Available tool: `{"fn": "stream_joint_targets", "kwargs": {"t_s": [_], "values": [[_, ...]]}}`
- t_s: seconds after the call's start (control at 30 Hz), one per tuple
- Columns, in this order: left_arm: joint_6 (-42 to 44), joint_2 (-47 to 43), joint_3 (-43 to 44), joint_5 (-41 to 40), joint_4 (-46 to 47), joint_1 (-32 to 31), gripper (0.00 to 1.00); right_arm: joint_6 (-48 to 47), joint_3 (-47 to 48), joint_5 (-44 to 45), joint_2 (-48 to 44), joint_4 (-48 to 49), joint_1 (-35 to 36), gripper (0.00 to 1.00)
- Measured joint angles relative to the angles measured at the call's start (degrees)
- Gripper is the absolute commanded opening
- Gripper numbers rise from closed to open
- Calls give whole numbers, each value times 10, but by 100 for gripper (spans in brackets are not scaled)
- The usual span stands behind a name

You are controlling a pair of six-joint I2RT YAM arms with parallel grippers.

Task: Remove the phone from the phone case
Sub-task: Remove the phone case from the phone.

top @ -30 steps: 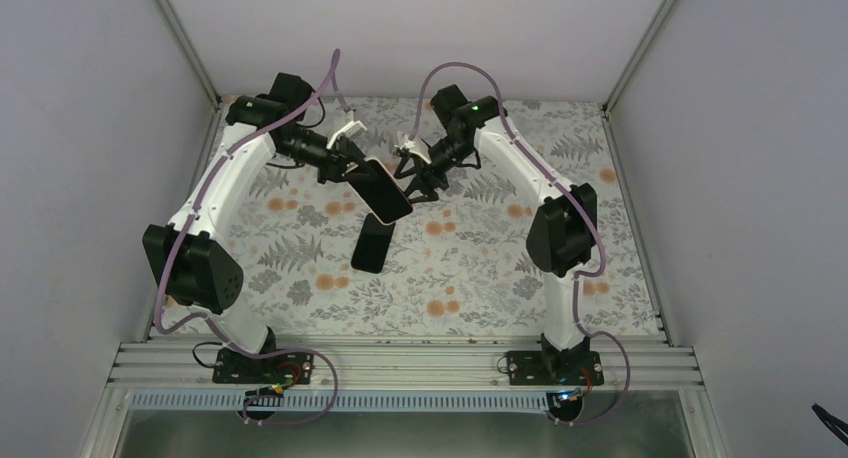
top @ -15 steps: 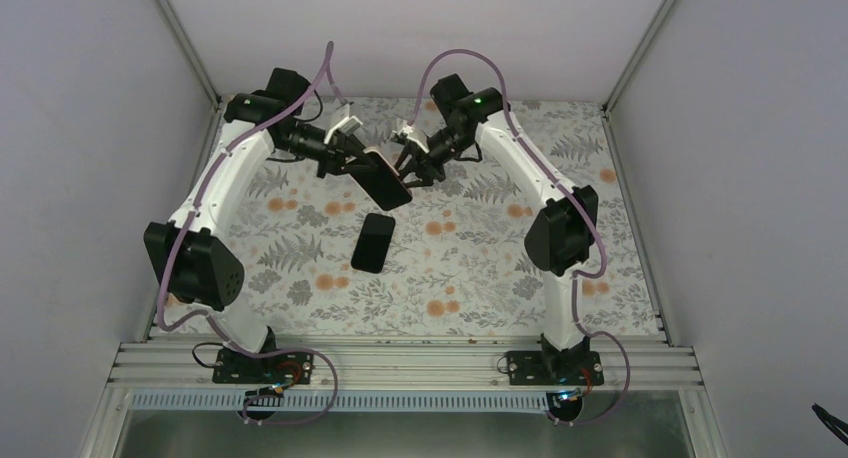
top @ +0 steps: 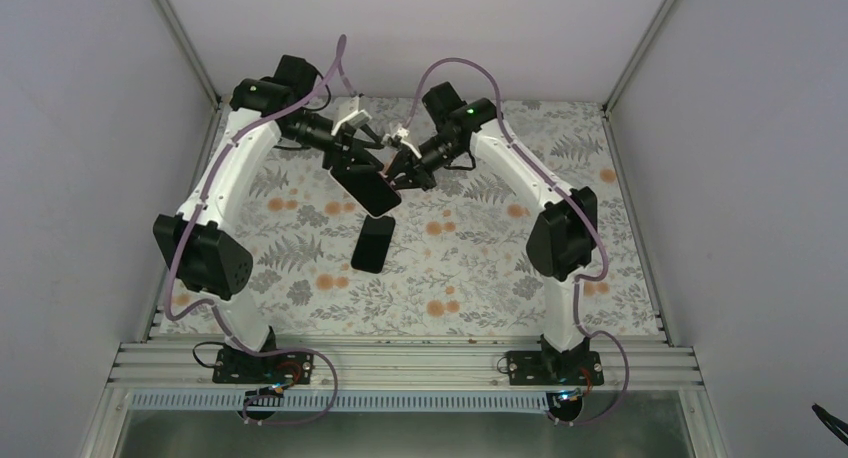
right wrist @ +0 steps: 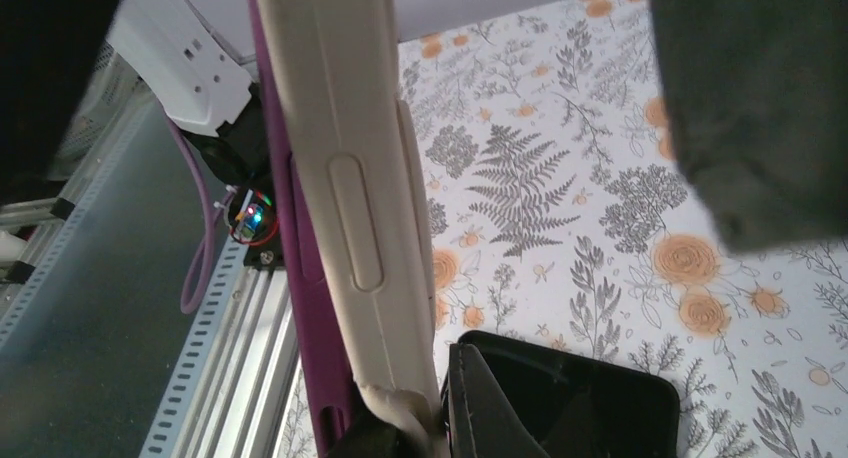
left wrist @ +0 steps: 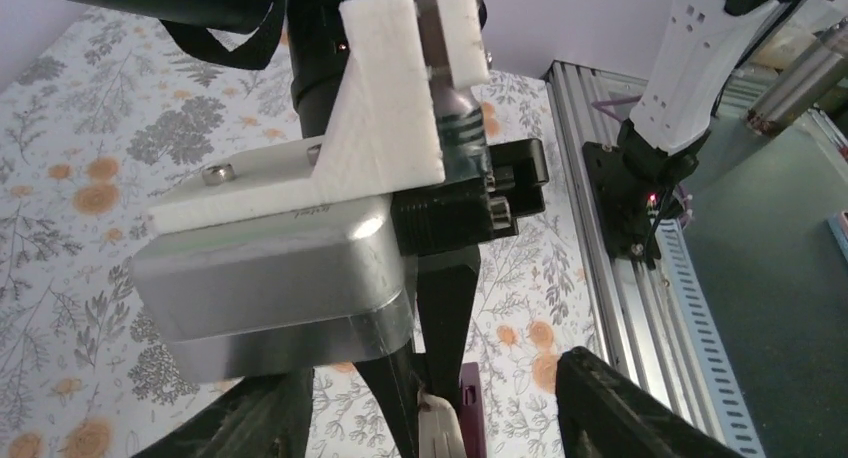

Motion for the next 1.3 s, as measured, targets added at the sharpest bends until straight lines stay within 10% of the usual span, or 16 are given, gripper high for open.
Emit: {"fn": "stream_joint_targets", "kwargs": {"t_s": [0.37, 0.63, 0.93, 1.3], "values": [[-4, -91, -8, -80, 3, 18, 88, 7, -62, -42, -35, 27, -106, 4], [-124, -255, -211, -314, 268, -68, 89, 201, -122, 40, -61, 190, -134, 3], [-209, -178, -305, -567, 532, -196, 87, 402, -142, 240, -140, 359, -88, 3], [-278, -119, -306, -642, 682, -222, 83, 448, -137, 330, -145, 385, -72, 3]]}}
